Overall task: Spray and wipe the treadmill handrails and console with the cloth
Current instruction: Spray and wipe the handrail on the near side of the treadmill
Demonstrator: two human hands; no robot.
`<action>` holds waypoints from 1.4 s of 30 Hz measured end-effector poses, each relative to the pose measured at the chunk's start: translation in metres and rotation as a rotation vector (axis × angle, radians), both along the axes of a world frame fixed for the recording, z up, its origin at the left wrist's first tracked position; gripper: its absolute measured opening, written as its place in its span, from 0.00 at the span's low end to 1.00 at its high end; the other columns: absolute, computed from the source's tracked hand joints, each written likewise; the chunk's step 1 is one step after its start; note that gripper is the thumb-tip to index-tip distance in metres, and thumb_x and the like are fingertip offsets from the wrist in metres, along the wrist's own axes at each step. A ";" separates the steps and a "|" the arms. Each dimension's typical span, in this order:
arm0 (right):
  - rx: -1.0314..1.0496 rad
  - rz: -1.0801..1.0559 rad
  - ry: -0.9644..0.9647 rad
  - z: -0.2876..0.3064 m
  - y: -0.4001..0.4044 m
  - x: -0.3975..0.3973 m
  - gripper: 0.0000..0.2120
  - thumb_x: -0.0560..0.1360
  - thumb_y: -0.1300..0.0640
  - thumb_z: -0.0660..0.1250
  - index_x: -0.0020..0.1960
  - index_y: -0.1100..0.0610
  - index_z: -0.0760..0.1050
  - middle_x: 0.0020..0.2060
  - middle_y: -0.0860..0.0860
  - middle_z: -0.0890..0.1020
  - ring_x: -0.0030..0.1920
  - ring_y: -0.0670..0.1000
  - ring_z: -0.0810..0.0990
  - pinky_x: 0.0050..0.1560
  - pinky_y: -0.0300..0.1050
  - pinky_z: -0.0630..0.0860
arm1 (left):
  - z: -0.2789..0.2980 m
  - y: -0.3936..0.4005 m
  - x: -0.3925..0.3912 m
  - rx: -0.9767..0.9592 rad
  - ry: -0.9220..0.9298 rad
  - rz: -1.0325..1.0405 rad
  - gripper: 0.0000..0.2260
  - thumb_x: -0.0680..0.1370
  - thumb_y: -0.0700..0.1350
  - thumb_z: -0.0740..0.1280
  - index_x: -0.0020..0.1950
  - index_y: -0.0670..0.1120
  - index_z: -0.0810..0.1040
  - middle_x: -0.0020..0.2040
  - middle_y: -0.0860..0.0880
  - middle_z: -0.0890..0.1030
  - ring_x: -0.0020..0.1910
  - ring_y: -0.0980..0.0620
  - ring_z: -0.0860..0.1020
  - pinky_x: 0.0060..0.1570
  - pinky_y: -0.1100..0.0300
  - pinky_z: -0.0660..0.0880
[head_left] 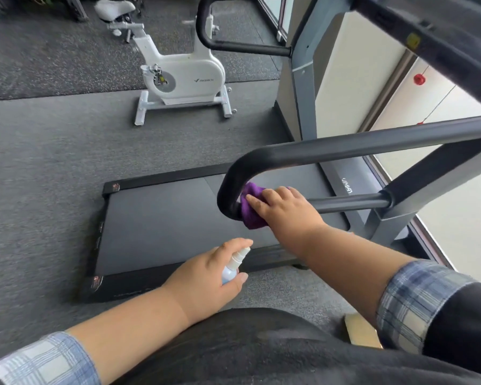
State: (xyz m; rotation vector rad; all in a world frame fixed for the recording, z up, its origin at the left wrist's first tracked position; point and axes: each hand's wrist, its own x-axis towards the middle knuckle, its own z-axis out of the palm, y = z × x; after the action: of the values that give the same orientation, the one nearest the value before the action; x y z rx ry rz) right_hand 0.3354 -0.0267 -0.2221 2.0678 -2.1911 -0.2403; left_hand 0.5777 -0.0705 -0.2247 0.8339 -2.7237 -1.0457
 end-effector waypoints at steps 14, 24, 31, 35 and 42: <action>-0.417 -0.137 -1.016 -0.008 -0.009 0.056 0.39 0.75 0.41 0.68 0.78 0.59 0.60 0.73 0.54 0.70 0.74 0.54 0.67 0.74 0.55 0.62 | 0.004 -0.011 0.040 -0.056 0.019 0.113 0.28 0.78 0.54 0.70 0.68 0.72 0.56 0.49 0.68 0.74 0.50 0.58 0.75 0.46 0.71 0.67; -0.519 -0.261 -0.745 -0.018 -0.029 0.062 0.25 0.70 0.40 0.73 0.61 0.52 0.75 0.52 0.46 0.81 0.55 0.53 0.79 0.60 0.52 0.72 | -0.001 -0.009 0.047 -0.039 -0.014 0.140 0.29 0.77 0.52 0.71 0.66 0.73 0.57 0.55 0.68 0.72 0.50 0.75 0.71 0.48 0.83 0.62; -0.350 -0.088 -0.501 -0.024 -0.020 0.038 0.35 0.71 0.41 0.75 0.72 0.55 0.71 0.60 0.53 0.79 0.59 0.60 0.78 0.63 0.57 0.70 | -0.004 0.004 0.007 -0.049 -0.030 0.138 0.29 0.77 0.53 0.71 0.67 0.73 0.56 0.52 0.67 0.74 0.49 0.75 0.72 0.47 0.81 0.64; -0.244 -0.014 -0.392 -0.029 -0.009 0.012 0.34 0.75 0.47 0.71 0.77 0.50 0.65 0.67 0.56 0.74 0.62 0.62 0.74 0.67 0.58 0.67 | -0.002 0.018 -0.030 -0.079 0.007 0.175 0.29 0.77 0.55 0.70 0.67 0.73 0.55 0.55 0.65 0.74 0.52 0.59 0.75 0.47 0.69 0.68; -0.143 -0.007 -0.351 -0.034 0.028 -0.068 0.34 0.75 0.49 0.71 0.78 0.43 0.62 0.71 0.53 0.70 0.65 0.61 0.72 0.69 0.58 0.64 | -0.003 0.047 -0.100 -0.076 -0.001 0.173 0.28 0.78 0.53 0.70 0.67 0.72 0.57 0.56 0.65 0.73 0.50 0.67 0.69 0.46 0.81 0.63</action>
State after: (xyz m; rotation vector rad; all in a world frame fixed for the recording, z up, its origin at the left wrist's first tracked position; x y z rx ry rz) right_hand 0.2671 0.0012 -0.2562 2.1560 -2.3202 0.2933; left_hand 0.4775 -0.0237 -0.2276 1.0350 -2.6174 -0.9022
